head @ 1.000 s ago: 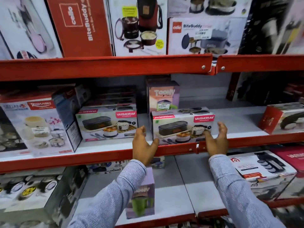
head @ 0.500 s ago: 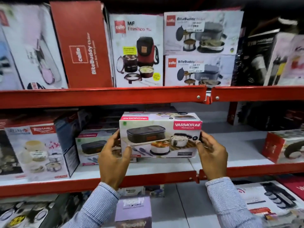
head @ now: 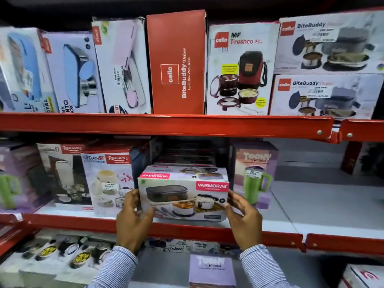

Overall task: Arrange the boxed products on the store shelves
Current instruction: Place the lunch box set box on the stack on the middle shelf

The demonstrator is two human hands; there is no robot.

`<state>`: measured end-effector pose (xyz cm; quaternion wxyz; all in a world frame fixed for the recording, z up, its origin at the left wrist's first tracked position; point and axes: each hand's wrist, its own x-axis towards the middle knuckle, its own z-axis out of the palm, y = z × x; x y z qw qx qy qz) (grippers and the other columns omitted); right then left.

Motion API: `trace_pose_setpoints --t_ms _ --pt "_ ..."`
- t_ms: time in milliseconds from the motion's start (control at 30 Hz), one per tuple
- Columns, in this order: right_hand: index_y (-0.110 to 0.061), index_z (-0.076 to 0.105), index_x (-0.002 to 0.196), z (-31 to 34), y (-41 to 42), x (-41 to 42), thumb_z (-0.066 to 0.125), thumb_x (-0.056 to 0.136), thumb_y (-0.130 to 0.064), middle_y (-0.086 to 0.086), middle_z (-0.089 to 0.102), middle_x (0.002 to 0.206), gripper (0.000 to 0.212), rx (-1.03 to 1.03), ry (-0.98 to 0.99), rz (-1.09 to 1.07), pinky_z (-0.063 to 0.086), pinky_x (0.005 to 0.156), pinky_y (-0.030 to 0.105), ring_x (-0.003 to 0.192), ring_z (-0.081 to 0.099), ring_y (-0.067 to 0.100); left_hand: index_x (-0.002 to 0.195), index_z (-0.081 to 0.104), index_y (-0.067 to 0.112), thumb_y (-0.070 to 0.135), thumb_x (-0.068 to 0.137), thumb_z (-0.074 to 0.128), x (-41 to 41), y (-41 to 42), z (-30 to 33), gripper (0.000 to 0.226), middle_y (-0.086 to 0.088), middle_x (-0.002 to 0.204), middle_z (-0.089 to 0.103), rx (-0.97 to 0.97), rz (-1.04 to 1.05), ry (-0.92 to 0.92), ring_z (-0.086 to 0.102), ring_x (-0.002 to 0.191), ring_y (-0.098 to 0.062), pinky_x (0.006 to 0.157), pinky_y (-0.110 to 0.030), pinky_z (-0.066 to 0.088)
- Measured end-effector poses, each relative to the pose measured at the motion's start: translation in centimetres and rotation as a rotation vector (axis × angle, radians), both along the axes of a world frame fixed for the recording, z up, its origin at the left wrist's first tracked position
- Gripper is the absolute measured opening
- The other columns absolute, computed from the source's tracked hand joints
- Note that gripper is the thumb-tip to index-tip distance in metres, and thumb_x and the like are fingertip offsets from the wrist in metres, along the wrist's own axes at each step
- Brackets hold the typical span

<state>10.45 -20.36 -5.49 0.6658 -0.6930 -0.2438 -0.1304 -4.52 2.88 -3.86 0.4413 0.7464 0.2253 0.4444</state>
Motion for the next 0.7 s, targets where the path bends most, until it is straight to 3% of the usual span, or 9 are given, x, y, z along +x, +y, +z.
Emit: trace_pose_setpoints --t_ms 100,233,300,433,600,700 --pt "-0.034 0.067 0.115 -1.1 1.2 0.1 0.074 0.085 -0.008 -0.017 0.072 0.107 0.040 -0.057 0.023 0.009 0.050 0.076 0.000 0.095 0.062 -0.024 0.117 0.054 0.030 0.021 0.092 0.070 -0.3 1.2 -1.1 0.032 0.006 0.109 0.068 0.008 -0.003 0.052 0.067 0.095 -0.018 0.088 -0.037 0.055" --pt "-0.050 0.063 0.103 -2.0 1.6 0.0 0.075 0.084 -0.007 -0.043 0.068 0.093 0.047 -0.110 0.043 -0.001 0.049 0.078 -0.001 0.094 0.061 -0.026 0.129 0.057 0.015 0.023 0.096 0.066 -0.3 1.7 -2.0 0.035 -0.001 0.116 0.064 0.015 -0.010 0.105 0.064 0.096 -0.022 0.083 -0.031 0.052" --pt "-0.048 0.064 0.103 -2.2 1.6 0.0 0.075 0.084 -0.007 -0.051 0.064 0.087 0.046 -0.122 0.042 -0.010 0.047 0.075 -0.002 0.093 0.060 -0.027 0.130 0.057 0.011 0.020 0.095 0.067 -0.3 1.8 -2.2 0.037 0.000 0.115 0.064 0.028 -0.008 0.113 0.065 0.096 -0.022 0.081 -0.027 0.052" --pt "-0.045 0.065 0.106 -2.3 1.5 0.1 0.075 0.084 -0.008 -0.051 0.064 0.089 0.044 -0.126 0.016 -0.012 0.046 0.076 -0.003 0.095 0.062 -0.024 0.127 0.056 0.017 0.014 0.091 0.072 -0.4 2.0 -2.3 0.039 0.003 0.114 0.062 0.024 -0.022 0.143 0.064 0.094 -0.018 0.074 -0.014 0.048" --pt "-0.049 0.063 0.105 -2.5 1.4 0.1 0.076 0.084 -0.011 -0.037 0.069 0.096 0.045 -0.104 -0.005 -0.024 0.047 0.074 -0.002 0.095 0.063 -0.021 0.131 0.056 0.014 0.013 0.088 0.075 -0.3 2.4 -2.7 0.047 0.004 0.116 0.062 0.040 -0.011 0.171 0.063 0.097 -0.016 0.075 -0.014 0.048" --pt "-0.043 0.065 0.108 -2.6 1.3 0.3 0.076 0.085 -0.010 -0.026 0.070 0.103 0.042 -0.086 -0.003 0.004 0.048 0.073 -0.002 0.096 0.064 -0.020 0.136 0.054 0.013 0.012 0.086 0.076 -0.2 2.5 -2.8 0.054 -0.001 0.124 0.064 0.028 -0.016 0.183 0.064 0.105 -0.020 0.092 -0.032 0.056"
